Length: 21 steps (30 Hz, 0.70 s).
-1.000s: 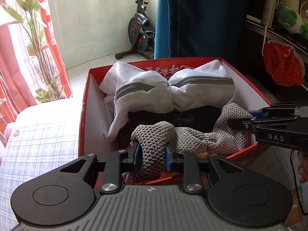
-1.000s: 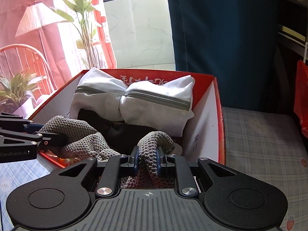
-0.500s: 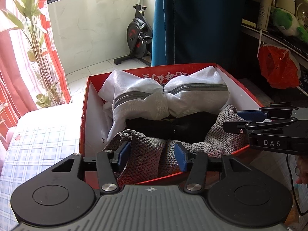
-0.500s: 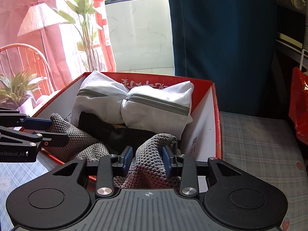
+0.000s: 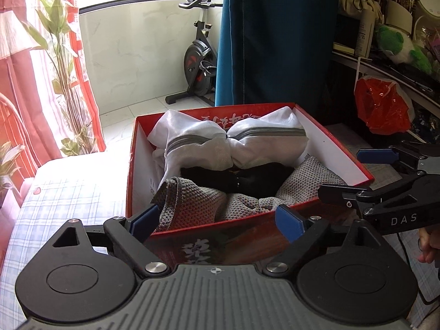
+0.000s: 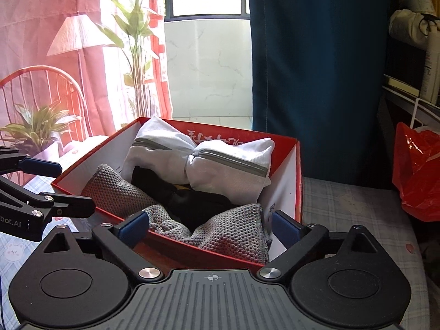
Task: Organize soft objects
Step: 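Move both tools back to the white foil pouch on the table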
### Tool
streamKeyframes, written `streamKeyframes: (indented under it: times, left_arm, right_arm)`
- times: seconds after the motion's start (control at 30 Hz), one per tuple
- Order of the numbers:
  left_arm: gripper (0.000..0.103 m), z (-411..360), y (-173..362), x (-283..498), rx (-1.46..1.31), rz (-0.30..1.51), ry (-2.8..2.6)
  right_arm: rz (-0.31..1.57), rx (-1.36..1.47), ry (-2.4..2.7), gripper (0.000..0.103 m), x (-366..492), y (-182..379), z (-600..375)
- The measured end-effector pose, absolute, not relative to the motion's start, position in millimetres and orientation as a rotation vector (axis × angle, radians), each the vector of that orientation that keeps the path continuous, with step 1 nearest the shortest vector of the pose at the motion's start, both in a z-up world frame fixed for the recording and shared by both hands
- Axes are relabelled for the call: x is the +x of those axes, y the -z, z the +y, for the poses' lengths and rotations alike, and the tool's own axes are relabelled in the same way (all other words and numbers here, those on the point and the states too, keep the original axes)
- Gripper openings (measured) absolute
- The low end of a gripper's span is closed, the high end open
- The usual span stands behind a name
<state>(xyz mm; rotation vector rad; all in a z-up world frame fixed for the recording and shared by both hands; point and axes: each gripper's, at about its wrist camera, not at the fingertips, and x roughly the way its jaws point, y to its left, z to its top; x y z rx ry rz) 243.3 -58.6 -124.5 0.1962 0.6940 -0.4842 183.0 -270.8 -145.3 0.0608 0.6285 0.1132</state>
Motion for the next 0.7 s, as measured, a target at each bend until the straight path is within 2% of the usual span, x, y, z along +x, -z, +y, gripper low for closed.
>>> streamKeyframes:
  times: [0.33, 0.57, 0.7]
  left_arm:
    - [0.092, -34.6, 148.2, 183.5, 0.163, 0.715, 0.516]
    - [0.081, -13.8, 178.3, 155.9, 0.102, 0.750, 0.473]
    - [0.075, -10.7, 192.1, 148.9, 0.081, 0.754, 0.448]
  right_arm:
    - [0.638, 0.120, -0.169, 0.101, 120.5, 167.6, -257.0]
    - [0.704, 0.131, -0.199, 0.101, 85.5, 207.1, -237.6]
    - [0.737, 0.112, -0.206, 0.097, 75.1, 224.9, -225.9]
